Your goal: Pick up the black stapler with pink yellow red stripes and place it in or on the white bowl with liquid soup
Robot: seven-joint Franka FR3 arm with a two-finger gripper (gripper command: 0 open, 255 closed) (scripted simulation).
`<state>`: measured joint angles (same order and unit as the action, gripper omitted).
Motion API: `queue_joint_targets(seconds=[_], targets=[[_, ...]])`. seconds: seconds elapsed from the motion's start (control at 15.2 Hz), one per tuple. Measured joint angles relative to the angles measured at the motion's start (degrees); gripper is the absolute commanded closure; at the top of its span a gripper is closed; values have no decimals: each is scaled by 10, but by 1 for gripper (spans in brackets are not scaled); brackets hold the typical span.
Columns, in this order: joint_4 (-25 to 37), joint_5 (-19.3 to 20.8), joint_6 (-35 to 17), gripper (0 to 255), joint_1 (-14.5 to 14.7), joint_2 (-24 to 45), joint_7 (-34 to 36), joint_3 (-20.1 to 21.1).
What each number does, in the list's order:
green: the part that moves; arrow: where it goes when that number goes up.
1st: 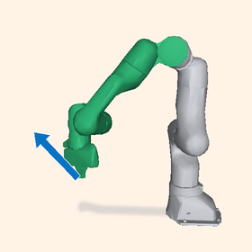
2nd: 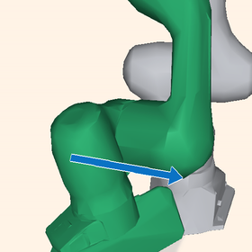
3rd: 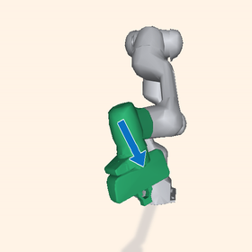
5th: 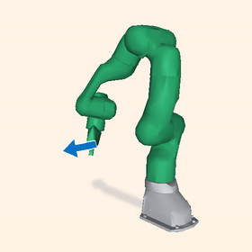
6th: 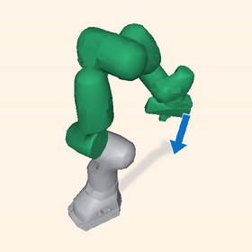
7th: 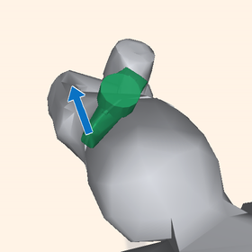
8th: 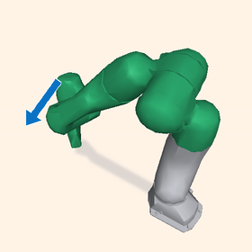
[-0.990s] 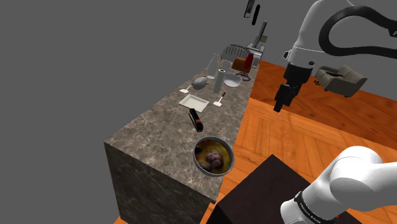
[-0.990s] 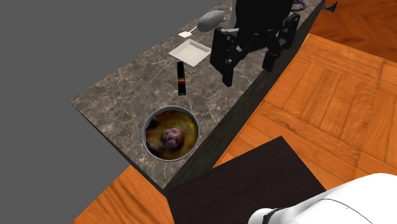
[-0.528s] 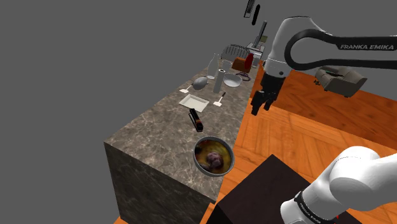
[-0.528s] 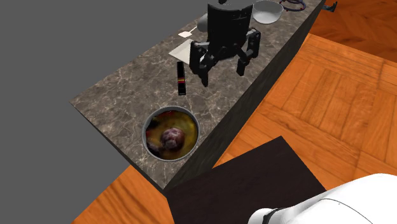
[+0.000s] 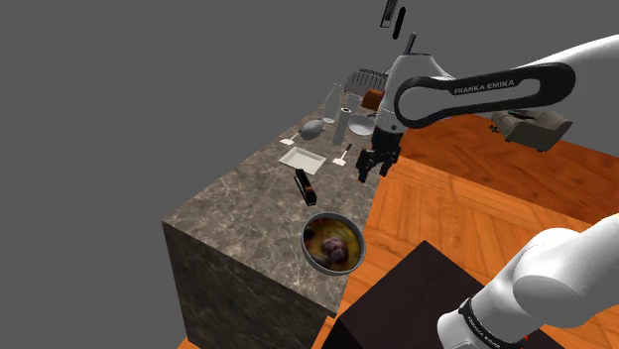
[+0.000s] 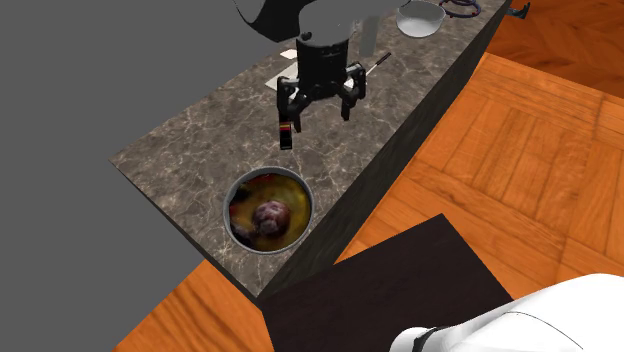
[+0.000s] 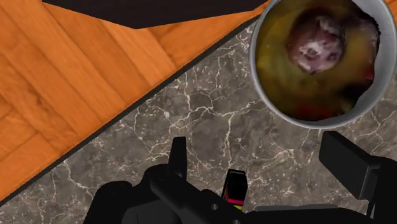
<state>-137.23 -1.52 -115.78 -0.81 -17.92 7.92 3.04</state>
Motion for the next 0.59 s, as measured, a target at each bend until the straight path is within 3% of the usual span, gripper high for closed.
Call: queue_joint_targets(seconds=[0.59], targets=[[98, 16, -119, 0, -4, 201, 59, 9]])
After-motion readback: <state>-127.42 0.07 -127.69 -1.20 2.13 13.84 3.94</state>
